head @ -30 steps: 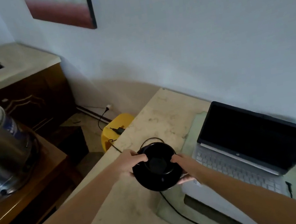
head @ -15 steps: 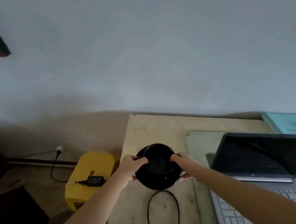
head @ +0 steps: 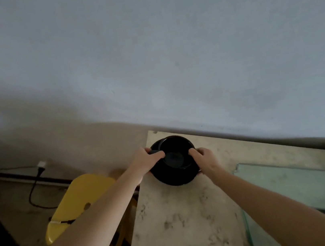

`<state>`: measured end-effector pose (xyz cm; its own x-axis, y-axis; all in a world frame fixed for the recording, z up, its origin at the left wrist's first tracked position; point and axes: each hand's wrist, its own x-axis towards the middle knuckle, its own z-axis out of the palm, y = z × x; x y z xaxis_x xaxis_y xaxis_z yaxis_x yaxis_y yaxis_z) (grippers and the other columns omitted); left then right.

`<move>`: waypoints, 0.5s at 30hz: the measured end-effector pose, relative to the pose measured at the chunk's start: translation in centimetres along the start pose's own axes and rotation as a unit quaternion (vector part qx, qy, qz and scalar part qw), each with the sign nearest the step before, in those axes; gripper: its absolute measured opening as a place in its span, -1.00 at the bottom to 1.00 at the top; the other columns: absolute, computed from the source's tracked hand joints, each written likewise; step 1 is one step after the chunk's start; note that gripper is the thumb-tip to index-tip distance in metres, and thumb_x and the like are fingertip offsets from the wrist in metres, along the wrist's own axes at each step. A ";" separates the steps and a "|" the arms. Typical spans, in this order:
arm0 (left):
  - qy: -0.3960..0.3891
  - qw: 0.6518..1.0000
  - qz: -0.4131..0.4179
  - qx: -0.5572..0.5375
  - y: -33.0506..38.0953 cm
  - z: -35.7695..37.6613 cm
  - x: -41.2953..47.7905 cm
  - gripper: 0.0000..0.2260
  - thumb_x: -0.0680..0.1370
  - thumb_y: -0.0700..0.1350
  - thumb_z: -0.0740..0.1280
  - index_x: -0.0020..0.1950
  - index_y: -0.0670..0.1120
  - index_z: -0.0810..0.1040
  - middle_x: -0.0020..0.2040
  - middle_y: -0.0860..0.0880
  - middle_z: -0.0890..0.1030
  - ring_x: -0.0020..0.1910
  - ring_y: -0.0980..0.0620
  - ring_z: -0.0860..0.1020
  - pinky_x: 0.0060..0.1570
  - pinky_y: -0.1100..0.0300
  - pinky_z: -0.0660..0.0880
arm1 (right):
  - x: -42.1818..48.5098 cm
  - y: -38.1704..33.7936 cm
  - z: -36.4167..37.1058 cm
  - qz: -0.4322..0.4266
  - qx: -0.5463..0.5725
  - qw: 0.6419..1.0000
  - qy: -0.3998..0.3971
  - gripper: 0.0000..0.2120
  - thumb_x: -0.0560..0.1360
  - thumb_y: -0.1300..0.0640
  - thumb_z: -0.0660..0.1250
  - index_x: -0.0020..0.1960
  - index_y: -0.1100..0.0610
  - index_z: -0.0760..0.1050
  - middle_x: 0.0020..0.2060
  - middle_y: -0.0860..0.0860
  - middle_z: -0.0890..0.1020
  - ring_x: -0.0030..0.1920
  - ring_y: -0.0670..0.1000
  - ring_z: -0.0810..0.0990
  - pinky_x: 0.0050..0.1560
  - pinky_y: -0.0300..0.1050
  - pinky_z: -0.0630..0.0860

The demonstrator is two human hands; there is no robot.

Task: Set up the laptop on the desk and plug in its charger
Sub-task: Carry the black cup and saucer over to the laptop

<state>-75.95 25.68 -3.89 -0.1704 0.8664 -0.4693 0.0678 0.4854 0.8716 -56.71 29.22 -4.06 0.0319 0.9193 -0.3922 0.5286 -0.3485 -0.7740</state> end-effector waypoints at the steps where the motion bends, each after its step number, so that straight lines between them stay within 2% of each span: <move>1: 0.011 1.000 0.004 -0.001 0.1 -0.1 0.9 -0.84 0.42 -0.07 0.44 -0.12 -0.09 0.51 -0.11 -0.11 0.60 -0.15 -0.03 0.60 -0.15 0.01 0.59 | 1.0 -0.2 0.1 -0.005 0.000 1.000 -0.005 -0.63 0.46 0.01 0.25 -0.02 0.33 0.54 -0.28 0.15 0.53 -0.31 0.09 0.53 -0.34 -0.07 0.46; 3: 0.032 0.999 0.011 -0.003 0.4 -0.1 2.6 -0.85 0.40 -0.08 0.44 -0.25 -0.03 0.49 -0.22 -0.06 0.59 -0.24 0.03 0.59 -0.13 0.00 0.61 | 2.9 -0.6 0.2 -0.011 0.000 1.000 -0.012 -0.61 0.43 0.01 0.25 -0.05 0.36 0.54 -0.32 0.15 0.51 -0.32 0.11 0.54 -0.33 -0.03 0.50; 6: 0.024 0.999 0.024 0.007 0.9 0.1 4.2 -0.89 0.40 -0.08 0.44 -0.23 -0.05 0.53 -0.22 -0.05 0.62 -0.25 0.04 0.60 -0.32 0.15 0.59 | 4.9 -0.7 0.1 -0.012 -0.012 1.000 -0.018 -0.58 0.37 -0.07 0.24 -0.14 0.31 0.55 -0.33 0.13 0.53 -0.29 0.12 0.59 -0.22 0.07 0.62; 8: 0.018 0.999 0.032 0.018 1.3 0.3 5.0 -0.87 0.38 -0.07 0.43 -0.20 -0.13 0.58 -0.24 -0.07 0.64 -0.25 0.03 0.62 -0.36 0.20 0.53 | 5.7 -0.8 -0.2 -0.012 -0.013 1.000 -0.023 -0.57 0.28 -0.14 0.23 -0.21 0.25 0.51 -0.34 0.11 0.52 -0.27 0.12 0.61 -0.15 0.16 0.65; 11: 0.017 0.999 0.030 0.008 1.8 0.8 6.0 -0.81 0.37 -0.07 0.43 -0.15 -0.19 0.63 -0.25 -0.11 0.65 -0.22 -0.04 0.65 -0.33 0.17 0.55 | 6.7 -0.8 -0.7 -0.017 -0.014 1.000 -0.021 -0.49 0.20 -0.17 0.21 -0.18 0.28 0.52 -0.37 0.06 0.50 -0.31 0.09 0.60 -0.18 0.15 0.66; 15: 0.006 0.999 0.030 0.017 1.8 1.4 6.8 -0.72 0.39 -0.07 0.42 -0.03 -0.26 0.62 -0.11 -0.21 0.67 -0.12 -0.11 0.66 -0.12 -0.02 0.61 | 7.5 -0.8 -1.0 -0.020 -0.018 1.000 -0.006 -0.49 0.18 -0.19 0.21 -0.19 0.24 0.55 -0.40 0.04 0.49 -0.34 0.06 0.57 -0.26 0.07 0.66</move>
<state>-75.63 32.58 -5.73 -0.1769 0.8928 -0.4142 0.1122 0.4364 0.8927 -56.01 36.52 -5.90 0.0007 0.9301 -0.3673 0.5601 -0.3046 -0.7704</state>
